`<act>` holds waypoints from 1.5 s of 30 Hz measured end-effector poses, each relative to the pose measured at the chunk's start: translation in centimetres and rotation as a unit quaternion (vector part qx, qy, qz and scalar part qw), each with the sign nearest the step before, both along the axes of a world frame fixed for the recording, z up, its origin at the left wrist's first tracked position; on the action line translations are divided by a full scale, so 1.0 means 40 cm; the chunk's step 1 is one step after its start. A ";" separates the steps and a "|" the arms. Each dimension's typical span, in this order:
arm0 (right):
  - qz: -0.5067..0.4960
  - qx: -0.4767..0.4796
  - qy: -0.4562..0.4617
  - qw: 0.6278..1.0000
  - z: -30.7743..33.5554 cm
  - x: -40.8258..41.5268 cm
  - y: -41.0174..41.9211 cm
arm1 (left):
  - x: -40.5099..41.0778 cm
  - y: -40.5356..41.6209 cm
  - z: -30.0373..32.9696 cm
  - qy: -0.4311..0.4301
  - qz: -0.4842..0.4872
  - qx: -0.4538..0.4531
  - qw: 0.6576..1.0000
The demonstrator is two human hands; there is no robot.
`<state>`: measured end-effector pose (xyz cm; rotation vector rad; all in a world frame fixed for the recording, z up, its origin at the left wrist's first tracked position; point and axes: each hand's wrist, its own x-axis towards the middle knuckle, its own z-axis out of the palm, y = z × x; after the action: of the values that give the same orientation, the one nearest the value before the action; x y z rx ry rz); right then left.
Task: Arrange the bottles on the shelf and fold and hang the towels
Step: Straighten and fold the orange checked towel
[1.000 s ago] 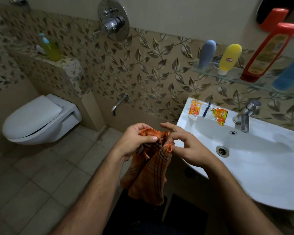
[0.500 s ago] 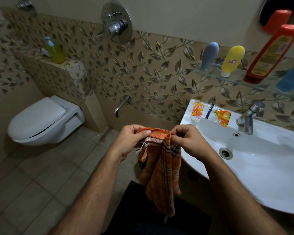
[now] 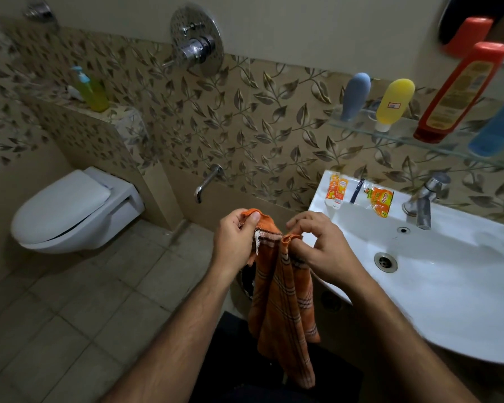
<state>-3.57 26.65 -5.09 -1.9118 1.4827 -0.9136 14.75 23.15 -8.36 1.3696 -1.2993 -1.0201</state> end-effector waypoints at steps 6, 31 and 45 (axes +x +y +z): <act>-0.042 0.013 -0.018 0.999 -0.007 0.043 0.005 | -0.033 0.006 -0.010 0.038 0.014 -0.001 0.999; -0.134 -0.011 -0.018 0.991 -0.018 0.105 -0.036 | -0.012 0.017 0.018 0.140 -0.107 -0.029 0.984; 0.161 0.260 0.124 0.944 0.060 -0.041 -0.084 | 0.018 -0.133 0.147 0.099 -0.082 -0.111 0.985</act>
<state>-5.21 23.28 -2.68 -1.8235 1.3182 -0.1124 15.48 17.82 -2.47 0.9813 -1.3474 -1.0581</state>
